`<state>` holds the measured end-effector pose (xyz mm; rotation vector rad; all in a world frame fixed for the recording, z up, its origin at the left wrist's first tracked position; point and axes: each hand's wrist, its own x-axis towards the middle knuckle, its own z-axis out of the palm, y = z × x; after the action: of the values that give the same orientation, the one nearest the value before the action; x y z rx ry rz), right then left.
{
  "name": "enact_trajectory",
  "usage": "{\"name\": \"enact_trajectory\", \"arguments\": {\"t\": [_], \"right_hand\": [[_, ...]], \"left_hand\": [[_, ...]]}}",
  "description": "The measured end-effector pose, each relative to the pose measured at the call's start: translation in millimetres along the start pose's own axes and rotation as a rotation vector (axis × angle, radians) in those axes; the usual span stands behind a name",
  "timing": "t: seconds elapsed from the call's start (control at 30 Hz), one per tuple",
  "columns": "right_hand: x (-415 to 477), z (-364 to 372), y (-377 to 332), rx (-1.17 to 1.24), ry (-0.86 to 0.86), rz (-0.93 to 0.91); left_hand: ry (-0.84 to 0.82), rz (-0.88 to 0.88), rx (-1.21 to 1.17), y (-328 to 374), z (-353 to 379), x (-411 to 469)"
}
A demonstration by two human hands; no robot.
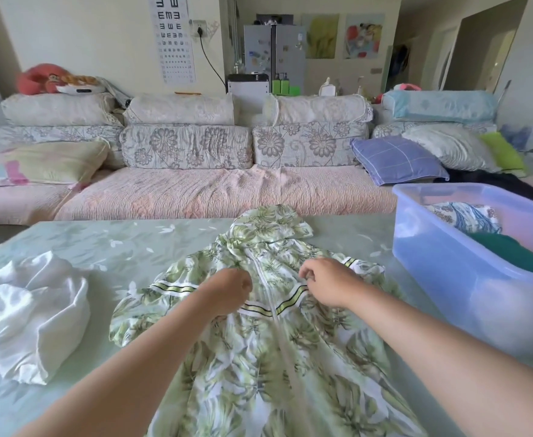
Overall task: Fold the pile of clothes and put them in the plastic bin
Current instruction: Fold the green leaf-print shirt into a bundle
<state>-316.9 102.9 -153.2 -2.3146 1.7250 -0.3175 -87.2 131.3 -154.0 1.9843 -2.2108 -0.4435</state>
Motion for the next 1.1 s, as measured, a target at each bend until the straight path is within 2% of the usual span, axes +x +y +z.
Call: {"name": "enact_trajectory", "arguments": {"t": [0.13, 0.3, 0.43, 0.57, 0.63, 0.7, 0.77, 0.83, 0.87, 0.93, 1.03, 1.1], "right_hand": [[55.3, 17.1, 11.5, -0.076, 0.015, 0.003], [124.6, 37.3, 23.0, -0.153, 0.047, 0.008], [171.1, 50.0, 27.1, -0.171, 0.06, 0.033], [199.6, 61.0, 31.9, -0.167, 0.02, 0.08], [209.8, 61.7, 35.3, -0.127, 0.065, 0.088], [219.4, 58.9, 36.2, -0.161, 0.164, 0.105], [227.1, 54.5, 33.7, -0.237, 0.308, 0.093], [232.6, 49.5, 30.7, -0.243, 0.417, 0.078], [235.6, 48.1, 29.9, -0.23, 0.441, 0.078], [242.4, 50.0, 30.9, -0.215, 0.413, 0.093], [246.4, 61.8, 24.9, -0.209, 0.217, 0.219], [242.7, 67.1, 10.1, -0.248, 0.144, 0.282]], "left_hand": [[0.144, -0.062, -0.035, -35.4, 3.9, 51.7], [0.059, -0.216, 0.048, -73.0, 5.9, 115.7], [0.136, -0.245, 0.217, -103.0, -0.1, 155.2], [0.181, -0.282, 0.218, -127.4, -1.1, 186.6], [0.197, -0.301, 0.237, -129.8, -1.7, 198.8], [0.228, -0.349, 0.172, -132.6, -4.5, 211.1], [0.348, -0.41, -0.054, -140.6, -7.0, 227.1], [0.508, -0.399, -0.276, -144.2, -6.6, 237.9], [0.538, -0.365, -0.322, -141.8, -6.0, 239.7], [0.469, -0.272, -0.349, -135.6, -2.8, 240.1], [0.241, -0.148, -0.314, -135.0, -1.3, 231.7], [0.193, -0.129, -0.286, -141.5, -8.5, 225.1]]}}
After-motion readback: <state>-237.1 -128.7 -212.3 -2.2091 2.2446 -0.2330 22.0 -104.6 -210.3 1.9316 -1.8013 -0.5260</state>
